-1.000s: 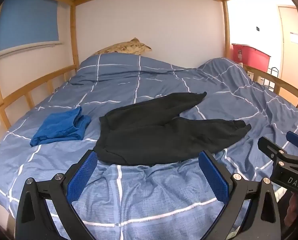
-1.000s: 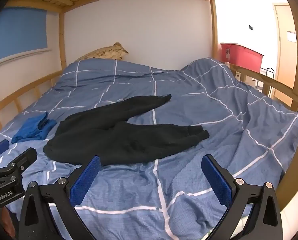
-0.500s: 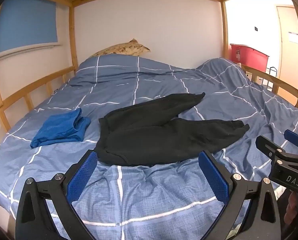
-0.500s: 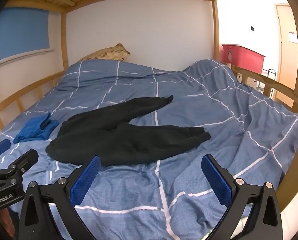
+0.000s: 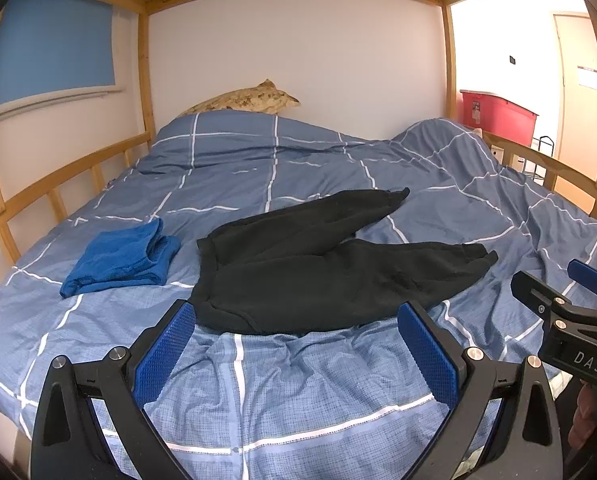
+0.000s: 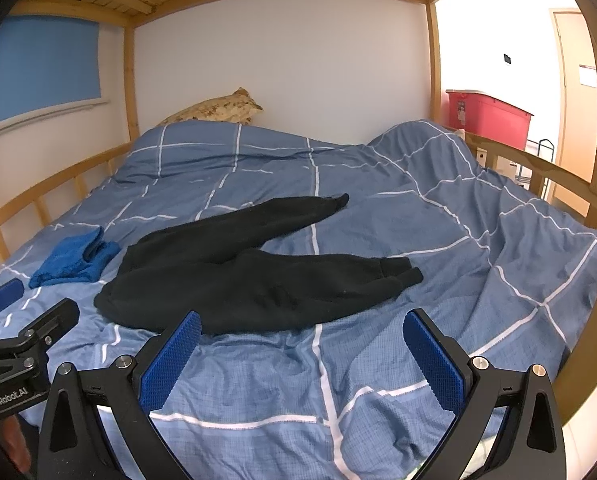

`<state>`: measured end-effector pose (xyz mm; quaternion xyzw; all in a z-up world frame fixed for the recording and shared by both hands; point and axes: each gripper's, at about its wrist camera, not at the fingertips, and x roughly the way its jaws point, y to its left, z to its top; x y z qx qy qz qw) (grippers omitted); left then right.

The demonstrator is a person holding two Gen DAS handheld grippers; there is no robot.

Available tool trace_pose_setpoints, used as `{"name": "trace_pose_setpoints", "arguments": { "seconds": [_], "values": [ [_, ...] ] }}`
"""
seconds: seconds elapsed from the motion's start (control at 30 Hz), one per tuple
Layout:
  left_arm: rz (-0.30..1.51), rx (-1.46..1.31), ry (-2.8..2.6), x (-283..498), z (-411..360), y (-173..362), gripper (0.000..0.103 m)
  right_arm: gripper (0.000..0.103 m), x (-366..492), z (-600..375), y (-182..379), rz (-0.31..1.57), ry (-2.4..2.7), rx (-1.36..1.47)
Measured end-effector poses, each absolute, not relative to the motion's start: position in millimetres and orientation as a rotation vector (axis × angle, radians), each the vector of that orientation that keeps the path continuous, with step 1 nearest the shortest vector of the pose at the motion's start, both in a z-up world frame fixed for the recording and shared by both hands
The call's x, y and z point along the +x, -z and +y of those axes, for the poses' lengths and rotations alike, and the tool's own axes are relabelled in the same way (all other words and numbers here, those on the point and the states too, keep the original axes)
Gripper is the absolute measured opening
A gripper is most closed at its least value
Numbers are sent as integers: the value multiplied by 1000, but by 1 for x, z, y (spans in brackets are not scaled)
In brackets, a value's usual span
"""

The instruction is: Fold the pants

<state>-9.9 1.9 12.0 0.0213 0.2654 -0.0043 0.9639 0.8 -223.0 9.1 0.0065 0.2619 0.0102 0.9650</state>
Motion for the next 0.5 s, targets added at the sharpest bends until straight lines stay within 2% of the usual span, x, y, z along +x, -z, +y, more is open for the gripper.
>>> {"name": "trace_pose_setpoints", "arguments": {
  "seconds": [0.5],
  "values": [
    [526, 41, 10, -11, 2, -18, 103, 103, 0, -224, -10, 526, -22, 14]
  ]
}}
